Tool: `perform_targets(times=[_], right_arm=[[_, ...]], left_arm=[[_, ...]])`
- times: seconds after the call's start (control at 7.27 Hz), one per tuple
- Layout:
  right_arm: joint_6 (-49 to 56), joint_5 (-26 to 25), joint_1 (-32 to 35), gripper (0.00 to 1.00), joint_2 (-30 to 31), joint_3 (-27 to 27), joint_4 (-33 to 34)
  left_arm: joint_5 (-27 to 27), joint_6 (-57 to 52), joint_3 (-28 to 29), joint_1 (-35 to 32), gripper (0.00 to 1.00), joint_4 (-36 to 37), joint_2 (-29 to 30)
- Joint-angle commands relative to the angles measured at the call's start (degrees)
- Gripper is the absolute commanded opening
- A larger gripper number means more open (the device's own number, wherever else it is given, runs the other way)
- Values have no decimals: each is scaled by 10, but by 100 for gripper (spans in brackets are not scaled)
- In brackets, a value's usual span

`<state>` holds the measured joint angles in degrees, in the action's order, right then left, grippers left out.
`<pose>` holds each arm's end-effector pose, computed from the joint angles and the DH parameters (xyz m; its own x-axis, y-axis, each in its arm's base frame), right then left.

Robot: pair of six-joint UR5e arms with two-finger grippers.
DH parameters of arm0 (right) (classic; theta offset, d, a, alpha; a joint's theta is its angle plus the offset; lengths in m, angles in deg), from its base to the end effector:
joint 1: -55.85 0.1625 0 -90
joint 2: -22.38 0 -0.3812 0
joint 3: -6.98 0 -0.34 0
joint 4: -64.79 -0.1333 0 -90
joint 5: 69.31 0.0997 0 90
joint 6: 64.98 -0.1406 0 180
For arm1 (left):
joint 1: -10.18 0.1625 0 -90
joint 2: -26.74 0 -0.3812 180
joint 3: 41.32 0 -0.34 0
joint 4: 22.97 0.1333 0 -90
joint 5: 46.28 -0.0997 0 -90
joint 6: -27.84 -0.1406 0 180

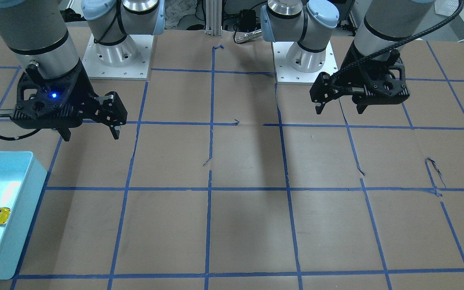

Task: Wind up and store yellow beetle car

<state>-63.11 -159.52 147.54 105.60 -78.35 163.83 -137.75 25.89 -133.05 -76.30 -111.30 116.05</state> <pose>0.1475 -0.4966 0.4010 -0.9981 -0.0614 0.0076 -0.0619 0.9908 -0.1205 -0.1026 -0.4437 0.3981 -0.9993 -0.0277 -0.0260 -0.0274 0.9996 -0.0101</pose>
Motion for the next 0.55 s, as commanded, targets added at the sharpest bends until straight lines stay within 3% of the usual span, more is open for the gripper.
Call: perform_targets(times=[0.0,0.41], right_arm=[[-1,1,1,98,6,-6,0],[0,0,1,97,13,-23,11]], left_arm=[[-1,-1,-1,0,100,-1,0],[-1,-2,-1,0,100,-2,0]])
